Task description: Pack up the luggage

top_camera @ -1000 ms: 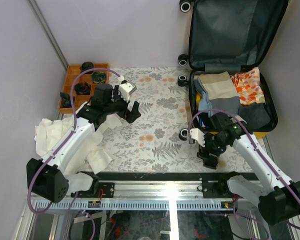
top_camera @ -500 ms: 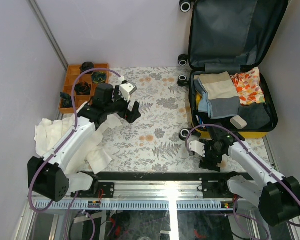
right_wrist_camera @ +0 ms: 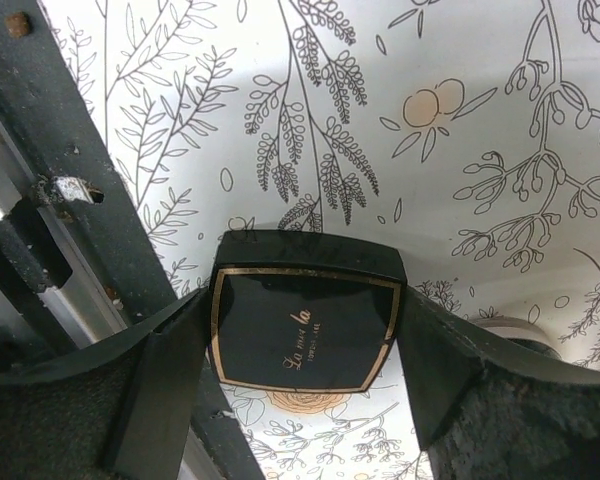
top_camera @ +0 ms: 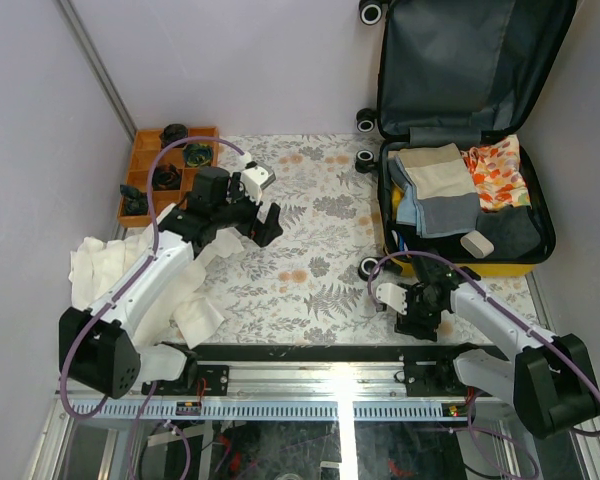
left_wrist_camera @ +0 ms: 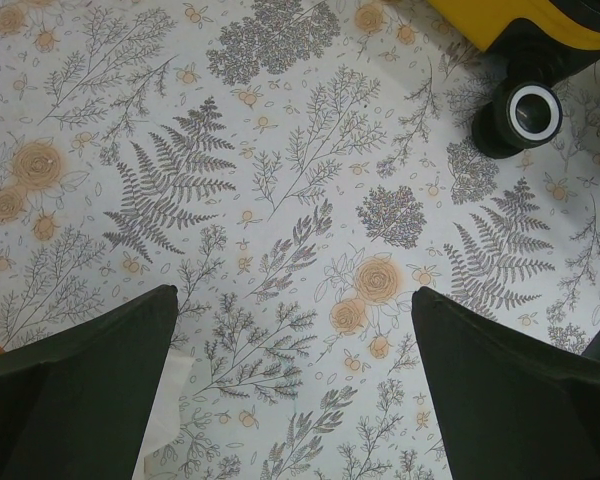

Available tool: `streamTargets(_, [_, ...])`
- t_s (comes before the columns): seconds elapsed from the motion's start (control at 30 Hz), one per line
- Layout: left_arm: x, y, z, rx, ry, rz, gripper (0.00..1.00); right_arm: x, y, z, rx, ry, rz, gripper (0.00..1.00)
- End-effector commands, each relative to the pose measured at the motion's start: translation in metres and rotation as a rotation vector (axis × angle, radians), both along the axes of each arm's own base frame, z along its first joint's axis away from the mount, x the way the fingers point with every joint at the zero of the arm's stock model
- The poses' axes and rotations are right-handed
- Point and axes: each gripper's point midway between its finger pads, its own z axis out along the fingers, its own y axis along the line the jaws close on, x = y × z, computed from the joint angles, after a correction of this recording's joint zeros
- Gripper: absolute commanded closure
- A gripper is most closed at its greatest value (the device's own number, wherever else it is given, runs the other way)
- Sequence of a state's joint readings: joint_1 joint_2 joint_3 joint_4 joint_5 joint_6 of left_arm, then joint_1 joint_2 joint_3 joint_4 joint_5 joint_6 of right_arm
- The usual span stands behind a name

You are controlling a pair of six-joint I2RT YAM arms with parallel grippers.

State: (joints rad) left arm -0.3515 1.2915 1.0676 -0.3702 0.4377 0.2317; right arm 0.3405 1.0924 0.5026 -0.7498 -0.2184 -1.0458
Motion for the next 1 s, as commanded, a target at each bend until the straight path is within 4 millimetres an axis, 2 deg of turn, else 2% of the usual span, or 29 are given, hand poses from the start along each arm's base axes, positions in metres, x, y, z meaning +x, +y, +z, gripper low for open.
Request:
streamTargets(0.0, [0.014, -0.003, 0.017, -0.030, -0.061, 0.010, 0.00, 0.014, 0.006, -0.001, 0.017, -0.047, -0.006, 0.28])
streamTargets(0.13, [0.015, -0.004, 0.016, -0.031, -0.060, 0.009, 0.00, 0.019, 0.034, 0.038, 0.151, -0.021, -0.020, 0.46])
streamTargets(0.23, [0.015, -0.005, 0.014, -0.034, -0.054, 0.007, 0.00, 0.024, 0.054, 0.068, 0.242, -0.003, -0.036, 0.51])
streamTargets(0.37, [0.016, -0.007, 0.013, -0.042, -0.049, 0.002, 0.00, 0.034, 0.076, 0.112, 0.346, -0.007, -0.048, 0.53])
streamTargets(0.47, [0.017, -0.008, 0.013, -0.045, -0.045, 0.002, 0.00, 0.058, 0.092, 0.151, 0.419, -0.059, -0.127, 0.54])
streamTargets(0.53, [0.018, -0.008, 0.012, -0.047, -0.045, 0.002, 0.00, 0.081, 0.092, 0.165, 0.409, -0.100, -0.212, 0.54])
streamTargets(0.6, [0.019, -0.009, 0.012, -0.048, -0.044, 0.003, 0.00, 0.104, 0.086, 0.178, 0.399, -0.119, -0.275, 0.55])
streamTargets(0.67, [0.021, -0.009, 0.013, -0.048, -0.046, 0.005, 0.00, 0.129, 0.072, 0.184, 0.407, -0.124, -0.378, 0.55])
streamTargets(0.77, [0.023, -0.008, 0.016, -0.048, -0.052, 0.014, 0.00, 0.164, 0.033, 0.191, 0.398, -0.155, -0.527, 0.55])
streamTargets(0.87, [0.024, -0.009, 0.016, -0.048, -0.049, 0.014, 0.00, 0.181, -0.002, 0.180, 0.326, -0.159, -0.617, 0.55])
streamTargets(0.97, [0.025, -0.009, 0.015, -0.046, -0.049, 0.011, 0.00, 0.188, -0.032, 0.160, 0.265, -0.130, -0.691, 0.55])
